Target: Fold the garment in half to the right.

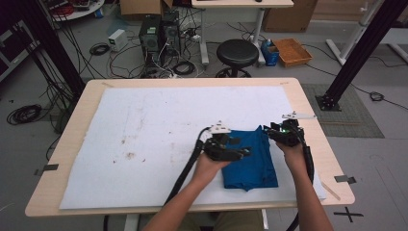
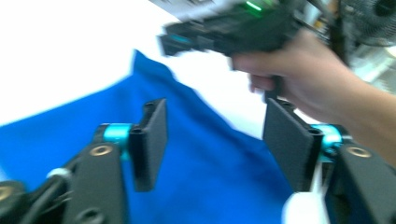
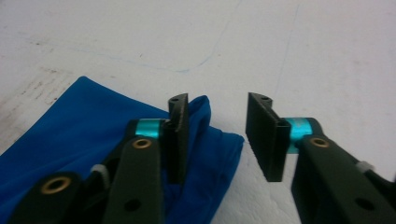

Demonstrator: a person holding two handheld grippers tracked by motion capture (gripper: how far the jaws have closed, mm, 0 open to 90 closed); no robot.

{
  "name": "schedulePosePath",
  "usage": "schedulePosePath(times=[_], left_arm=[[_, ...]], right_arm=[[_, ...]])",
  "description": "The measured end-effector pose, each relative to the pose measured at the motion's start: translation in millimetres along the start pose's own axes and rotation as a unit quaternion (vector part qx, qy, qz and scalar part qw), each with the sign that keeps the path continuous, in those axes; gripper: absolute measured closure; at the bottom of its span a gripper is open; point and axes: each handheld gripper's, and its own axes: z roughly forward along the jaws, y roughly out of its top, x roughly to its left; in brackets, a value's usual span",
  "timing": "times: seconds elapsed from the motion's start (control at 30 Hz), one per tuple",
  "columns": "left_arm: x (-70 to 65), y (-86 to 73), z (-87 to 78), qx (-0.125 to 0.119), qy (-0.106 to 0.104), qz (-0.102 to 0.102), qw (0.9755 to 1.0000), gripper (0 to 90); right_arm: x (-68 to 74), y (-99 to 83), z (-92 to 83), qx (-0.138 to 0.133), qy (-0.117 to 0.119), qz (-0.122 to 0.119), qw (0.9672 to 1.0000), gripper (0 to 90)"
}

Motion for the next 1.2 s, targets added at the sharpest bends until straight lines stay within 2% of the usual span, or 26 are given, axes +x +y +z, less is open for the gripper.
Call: schedulePosePath(times=[0.03,0.07,0.13,0.17,0.2,0.23,0.27,0.3,0.33,0.37,0.43,0.47,0.5,0.57,0.6,0.63,0.73,0.77,0.9,0.97,1.0,1.07,1.1,1.13,1.17,1.2], left_arm=[[6.3,-0.8,-9.8,-0.010,0.010,0.004,0.9999,35.9],[6.3,-0.8,-9.8,-0.010,0.010,0.004,0.9999,34.7],[19.5,-3.3,-29.8,-0.024,0.029,0.008,0.9992,33.9],[31.5,-7.3,-48.6,-0.037,0.050,0.013,0.9980,32.2],[31.5,-7.3,-48.6,-0.037,0.050,0.013,0.9980,32.1],[38.5,-10.5,-59.8,-0.042,0.062,0.017,0.9970,32.1],[47.1,-15.9,-73.9,-0.046,0.080,0.023,0.9954,32.0],[51.6,-19.4,-81.7,-0.047,0.090,0.029,0.9944,32.0],[51.6,-19.4,-81.7,-0.047,0.090,0.029,0.9944,32.0],[59.9,-27.2,-97.3,-0.049,0.098,0.029,0.9936,32.0],[63.4,-31.1,-104.8,-0.055,0.104,0.025,0.9927,32.0],[70.5,-39.0,-119.2,-0.062,0.113,0.018,0.9914,32.0],[73.2,-43.1,-125.2,-0.065,0.117,0.012,0.9909,32.0],[76.4,-48.1,-131.9,-0.064,0.120,0.008,0.9907,32.0],[79.5,-54.4,-139.7,-0.061,0.124,0.005,0.9904,32.0],[81.0,-57.2,-144.0,-0.059,0.125,0.007,0.9904,32.0],[83.1,-60.3,-151.2,-0.061,0.127,0.005,0.9900,32.0],[83.8,-59.9,-156.7,-0.068,0.127,0.004,0.9895,32.0],[83.0,-59.1,-160.3,-0.076,0.123,0.005,0.9895,32.0],[82.7,-59.6,-158.3,-0.071,0.122,0.008,0.9900,32.0],[82.7,-59.6,-158.3,-0.071,0.122,0.008,0.9900,32.0],[82.0,-60.9,-156.3,-0.065,0.123,0.011,0.9902,32.0],[82.0,-60.9,-156.3,-0.065,0.123,0.011,0.9902,32.0],[81.3,-61.2,-155.7,-0.064,0.125,0.012,0.9901,32.0],[81.3,-61.2,-155.7,-0.064,0.125,0.012,0.9901,32.0],[82.2,-61.1,-155.9,-0.064,0.126,0.013,0.9899,32.0]], right_arm=[[0.0,-1.9,-4.5,-0.005,-0.002,-0.002,1.0000,55.3],[0.5,-4.0,-9.2,-0.010,0.000,-0.005,0.9999,55.3],[1.3,-6.3,-14.2,-0.015,0.001,-0.010,0.9998,55.7],[6.2,-12.2,-25.7,-0.019,0.007,-0.017,0.9997,62.1],[6.2,-12.2,-25.7,-0.019,0.007,-0.017,0.9997,62.1],[8.8,-14.4,-29.3,-0.018,0.011,-0.021,0.9995,64.5],[20.3,-22.2,-37.8,-0.010,0.032,-0.043,0.9985,67.8],[25.2,-25.3,-39.9,-0.002,0.039,-0.049,0.9980,67.9],[31.9,-30.2,-42.3,0.008,0.047,-0.061,0.9970,67.8],[38.3,-35.8,-43.9,0.021,0.051,-0.071,0.9960,67.4],[44.6,-41.9,-45.5,0.034,0.047,-0.078,0.9953,66.5],[52.9,-52.7,-47.5,0.057,0.030,-0.094,0.9935,66.5],[54.3,-54.7,-47.8,0.066,0.023,-0.092,0.9933,66.6],[54.3,-56.0,-47.3,0.077,0.025,-0.086,0.9930,68.8],[53.3,-58.1,-46.1,0.097,0.039,-0.074,0.9917,85.8],[53.1,-58.9,-46.0,0.100,0.045,-0.070,0.9915,87.3],[53.2,-59.3,-49.7,0.088,0.043,-0.075,0.9923,87.9],[53.6,-57.2,-59.2,0.069,0.039,-0.070,0.9944,88.0],[54.9,-56.6,-71.1,0.064,0.028,-0.062,0.9956,88.0],[53.9,-61.9,-73.4,0.088,0.002,-0.059,0.9944,87.9],[52.5,-64.6,-71.2,0.104,0.003,-0.054,0.9932,87.3],[48.4,-69.8,-65.5,0.118,0.001,-0.041,0.9922,73.3],[48.4,-69.8,-65.5,0.118,0.001,-0.041,0.9922,73.3],[45.0,-69.1,-66.0,0.102,-0.005,-0.031,0.9943,65.2],[45.0,-69.1,-66.0,0.102,-0.005,-0.031,0.9943,65.2],[44.7,-59.8,-70.6,0.067,-0.017,-0.027,0.9972,59.7]])
